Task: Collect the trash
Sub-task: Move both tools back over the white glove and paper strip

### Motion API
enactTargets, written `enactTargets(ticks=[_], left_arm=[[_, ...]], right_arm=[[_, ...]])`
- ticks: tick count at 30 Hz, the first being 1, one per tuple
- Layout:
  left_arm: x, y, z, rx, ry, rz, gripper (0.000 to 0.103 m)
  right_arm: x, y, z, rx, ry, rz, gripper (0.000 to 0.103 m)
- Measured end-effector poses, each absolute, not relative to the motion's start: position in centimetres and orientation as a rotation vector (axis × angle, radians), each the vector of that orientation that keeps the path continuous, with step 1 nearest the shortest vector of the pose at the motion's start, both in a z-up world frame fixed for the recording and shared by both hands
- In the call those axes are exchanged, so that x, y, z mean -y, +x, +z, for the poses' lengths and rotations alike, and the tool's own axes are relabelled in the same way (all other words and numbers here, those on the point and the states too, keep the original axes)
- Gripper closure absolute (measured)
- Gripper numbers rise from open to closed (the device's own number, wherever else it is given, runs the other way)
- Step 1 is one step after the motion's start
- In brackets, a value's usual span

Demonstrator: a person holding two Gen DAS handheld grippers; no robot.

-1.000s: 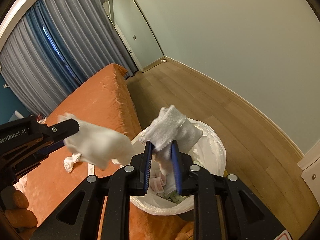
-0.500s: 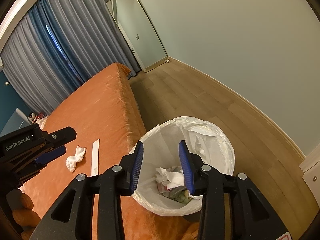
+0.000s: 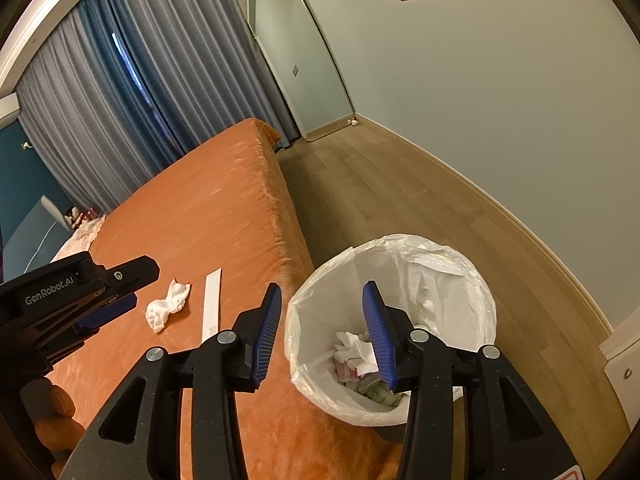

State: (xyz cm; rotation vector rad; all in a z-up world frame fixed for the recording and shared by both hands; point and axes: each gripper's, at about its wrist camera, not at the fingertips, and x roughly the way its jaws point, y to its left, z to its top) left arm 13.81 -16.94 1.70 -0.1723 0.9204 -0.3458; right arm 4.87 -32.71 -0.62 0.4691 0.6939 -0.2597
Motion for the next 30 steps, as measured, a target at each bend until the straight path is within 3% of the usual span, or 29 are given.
enactTargets(ticks=[30], left_arm=[[3.9,16.4,0.7,-0.930,-0.295,-0.184,0.058]], right_arm=[[20.8,10.0,0.4,-0.763,0.339,-0.099,0.061]])
